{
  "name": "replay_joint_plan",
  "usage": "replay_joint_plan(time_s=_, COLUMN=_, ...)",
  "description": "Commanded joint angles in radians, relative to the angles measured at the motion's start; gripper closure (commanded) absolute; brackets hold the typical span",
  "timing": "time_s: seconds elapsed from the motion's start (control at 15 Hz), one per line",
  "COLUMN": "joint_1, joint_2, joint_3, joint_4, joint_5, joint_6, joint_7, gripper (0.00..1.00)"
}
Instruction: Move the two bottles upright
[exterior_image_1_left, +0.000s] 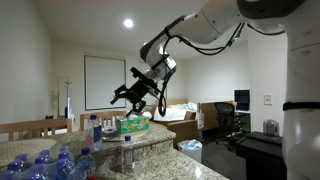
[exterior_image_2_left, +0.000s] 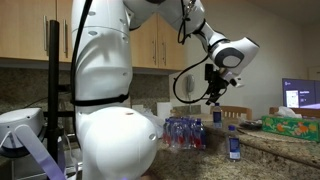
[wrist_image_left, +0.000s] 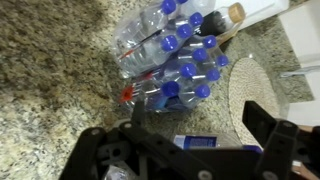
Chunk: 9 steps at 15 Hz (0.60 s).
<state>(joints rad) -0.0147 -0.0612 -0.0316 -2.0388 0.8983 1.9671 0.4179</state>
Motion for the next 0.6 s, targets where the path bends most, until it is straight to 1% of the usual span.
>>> replay_joint_plan(time_s=0.0, joint_1=0.016, joint_2=-0.075, joint_3=0.049, joint_4=-0.024, joint_5=-0.230, joint_6=0.001, joint_7=0.172, gripper=0.00)
replay_joint_plan(time_s=0.13, joint_1=0.022, joint_2=-0.109, joint_3=0.071, joint_4=-0.023, joint_5=-0.365, joint_6=-0.059, joint_7=0.224, gripper=0.00)
replay_joint_plan(time_s=0.27, joint_1=0.020, joint_2=-0.132, joint_3=0.083, joint_4=-0.021, joint_5=-0.489, joint_6=-0.125, joint_7=0.245, gripper=0.00)
replay_joint_plan(time_s=0.53, joint_1=0.009, joint_2=-0.153, joint_3=0.090, joint_4=-0.003, joint_5=-0.711, joint_6=-0.293, joint_7=0.230, gripper=0.00)
